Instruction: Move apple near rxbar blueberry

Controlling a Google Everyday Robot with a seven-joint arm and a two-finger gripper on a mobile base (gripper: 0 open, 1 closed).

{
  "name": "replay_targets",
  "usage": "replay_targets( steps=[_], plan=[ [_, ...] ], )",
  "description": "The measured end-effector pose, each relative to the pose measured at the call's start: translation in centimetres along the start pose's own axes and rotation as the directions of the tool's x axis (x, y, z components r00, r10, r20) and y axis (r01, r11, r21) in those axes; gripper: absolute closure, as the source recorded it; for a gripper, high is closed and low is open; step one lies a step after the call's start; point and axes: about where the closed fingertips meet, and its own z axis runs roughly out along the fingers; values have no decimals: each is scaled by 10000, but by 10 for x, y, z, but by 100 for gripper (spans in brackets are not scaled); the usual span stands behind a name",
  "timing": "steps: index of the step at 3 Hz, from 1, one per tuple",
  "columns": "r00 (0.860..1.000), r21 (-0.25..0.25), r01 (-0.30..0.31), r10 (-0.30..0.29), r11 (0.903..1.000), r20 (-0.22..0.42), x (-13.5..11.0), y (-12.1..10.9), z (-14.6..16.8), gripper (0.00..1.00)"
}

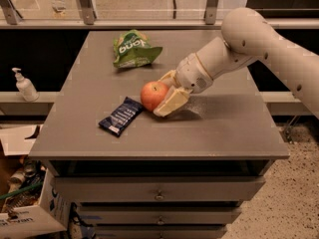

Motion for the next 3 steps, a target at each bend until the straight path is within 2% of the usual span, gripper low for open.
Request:
replay_targets(
  steps=[1, 2, 3],
  plan=[
    [9999, -53, -79, 78, 10000, -117, 6, 2, 1, 100],
    [9999, -57, -83, 82, 9999, -120, 5, 3, 0, 83],
    [9998, -125, -143, 141, 9998, -164, 7, 4, 1, 61]
  ],
)
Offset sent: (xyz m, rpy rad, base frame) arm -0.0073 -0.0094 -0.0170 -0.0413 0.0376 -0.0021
